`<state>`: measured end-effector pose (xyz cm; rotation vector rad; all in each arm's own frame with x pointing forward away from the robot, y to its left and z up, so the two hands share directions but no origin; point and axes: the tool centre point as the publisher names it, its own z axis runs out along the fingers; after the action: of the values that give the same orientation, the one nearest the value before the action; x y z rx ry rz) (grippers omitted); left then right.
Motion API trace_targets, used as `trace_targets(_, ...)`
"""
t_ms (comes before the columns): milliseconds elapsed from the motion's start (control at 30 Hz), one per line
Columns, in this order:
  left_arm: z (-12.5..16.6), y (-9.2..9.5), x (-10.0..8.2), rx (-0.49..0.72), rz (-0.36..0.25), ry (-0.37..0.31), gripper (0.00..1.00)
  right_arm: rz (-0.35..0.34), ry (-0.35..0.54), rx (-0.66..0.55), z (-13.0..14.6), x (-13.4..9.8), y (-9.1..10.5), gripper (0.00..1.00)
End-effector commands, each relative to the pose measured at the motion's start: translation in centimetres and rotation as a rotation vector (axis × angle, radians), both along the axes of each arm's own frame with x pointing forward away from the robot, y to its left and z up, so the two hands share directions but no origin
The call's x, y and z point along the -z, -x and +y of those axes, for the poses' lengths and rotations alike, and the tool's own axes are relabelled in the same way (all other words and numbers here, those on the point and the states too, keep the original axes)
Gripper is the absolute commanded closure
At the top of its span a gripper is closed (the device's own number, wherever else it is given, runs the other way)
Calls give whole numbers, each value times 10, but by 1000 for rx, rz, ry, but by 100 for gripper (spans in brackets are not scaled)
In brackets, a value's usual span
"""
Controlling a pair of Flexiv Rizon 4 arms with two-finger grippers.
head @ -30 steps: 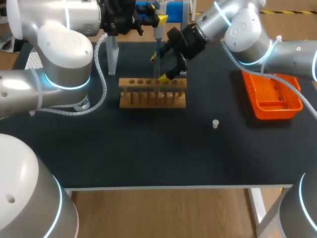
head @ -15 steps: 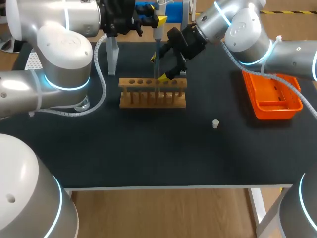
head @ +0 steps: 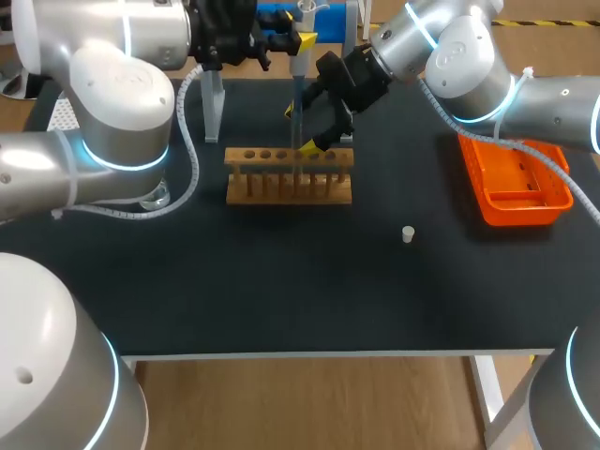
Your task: Invert the test tube, pick up the pipette, mount the tip to pipette, aspirate from beaker and dispense into the tube, eject the tip, return the pipette, and cap with the stopper.
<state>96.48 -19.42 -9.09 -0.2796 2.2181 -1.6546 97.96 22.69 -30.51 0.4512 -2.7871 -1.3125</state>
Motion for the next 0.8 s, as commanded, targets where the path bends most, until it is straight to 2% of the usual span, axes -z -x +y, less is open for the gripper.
trace_targets(33,1,-3,-2,11,4,-5,100,1,3,-2,-1,-1,0,0)
trace_targets(800,-4,-6,-2,45,30,-23,100,1,3,-2,-1,-1,0,0)
